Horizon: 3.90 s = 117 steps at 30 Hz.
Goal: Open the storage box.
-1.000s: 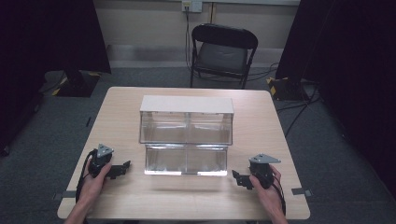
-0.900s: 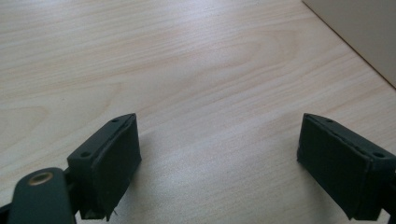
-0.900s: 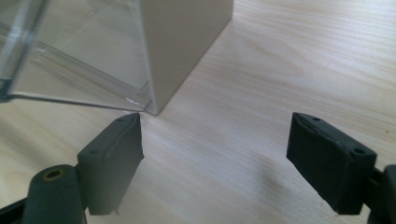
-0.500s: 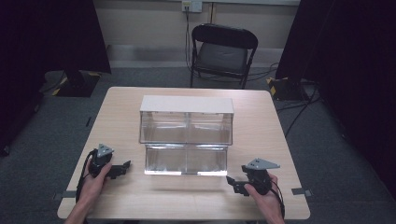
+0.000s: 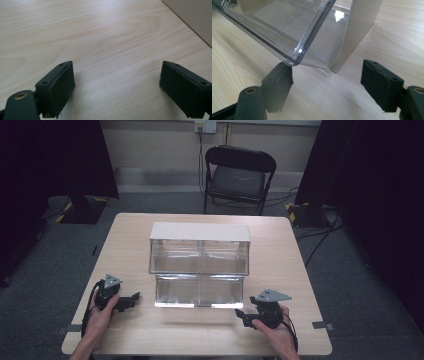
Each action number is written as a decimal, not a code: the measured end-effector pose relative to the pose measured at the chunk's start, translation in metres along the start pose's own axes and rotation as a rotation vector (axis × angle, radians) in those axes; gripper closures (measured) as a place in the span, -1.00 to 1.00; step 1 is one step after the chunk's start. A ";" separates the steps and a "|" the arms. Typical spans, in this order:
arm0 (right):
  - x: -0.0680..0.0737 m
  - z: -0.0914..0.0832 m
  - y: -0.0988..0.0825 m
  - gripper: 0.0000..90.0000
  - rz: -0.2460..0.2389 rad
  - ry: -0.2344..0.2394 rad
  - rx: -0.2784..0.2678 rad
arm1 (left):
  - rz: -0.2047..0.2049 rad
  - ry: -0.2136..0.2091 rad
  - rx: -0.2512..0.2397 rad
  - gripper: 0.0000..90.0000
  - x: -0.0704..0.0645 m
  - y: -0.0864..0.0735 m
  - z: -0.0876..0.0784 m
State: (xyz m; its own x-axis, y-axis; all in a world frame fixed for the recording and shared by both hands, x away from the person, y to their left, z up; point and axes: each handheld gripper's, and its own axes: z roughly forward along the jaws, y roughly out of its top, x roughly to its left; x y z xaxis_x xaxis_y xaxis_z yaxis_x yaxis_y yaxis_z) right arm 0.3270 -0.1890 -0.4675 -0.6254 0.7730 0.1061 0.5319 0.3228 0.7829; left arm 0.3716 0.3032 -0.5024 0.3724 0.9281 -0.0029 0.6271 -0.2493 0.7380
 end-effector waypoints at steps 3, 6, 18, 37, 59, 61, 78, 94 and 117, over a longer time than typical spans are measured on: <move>0.000 0.000 0.001 -0.43 0.006 -0.004 -0.008 | 0.000 0.000 0.000 -0.73 0.000 0.000 0.000; 0.000 0.000 0.001 -0.43 0.010 -0.006 -0.009 | 0.000 0.000 0.000 -0.73 0.000 0.000 0.000; 0.005 0.002 0.004 -0.45 0.010 0.026 -0.026 | -0.003 -0.001 0.001 -0.74 -0.001 0.000 0.001; 0.007 0.001 0.006 -0.47 0.001 0.059 -0.054 | -0.003 -0.001 0.002 -0.74 0.000 0.000 0.001; 0.009 0.000 0.006 -0.46 -0.012 0.066 -0.061 | -0.003 -0.001 0.002 -0.74 0.000 0.000 0.001; 0.009 -0.001 0.006 -0.45 -0.012 0.066 -0.061 | -0.003 -0.001 0.002 -0.74 0.000 0.000 0.001; 0.011 -0.004 0.008 -0.46 -0.016 0.086 -0.080 | -0.003 -0.001 0.001 -0.74 0.000 0.000 0.001; 0.011 -0.009 0.009 -0.46 -0.017 0.109 -0.099 | -0.003 -0.001 0.002 -0.74 0.000 0.000 0.001; 0.013 -0.014 0.014 -0.46 -0.028 0.119 -0.126 | -0.003 -0.001 0.001 -0.74 0.000 0.000 0.001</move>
State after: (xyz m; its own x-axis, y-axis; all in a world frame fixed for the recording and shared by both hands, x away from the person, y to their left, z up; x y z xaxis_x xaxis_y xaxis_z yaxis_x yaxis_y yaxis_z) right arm 0.3182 -0.1820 -0.4470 -0.7063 0.6920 0.1488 0.4422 0.2672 0.8562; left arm 0.3721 0.3025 -0.5025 0.3712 0.9285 -0.0063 0.6292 -0.2465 0.7371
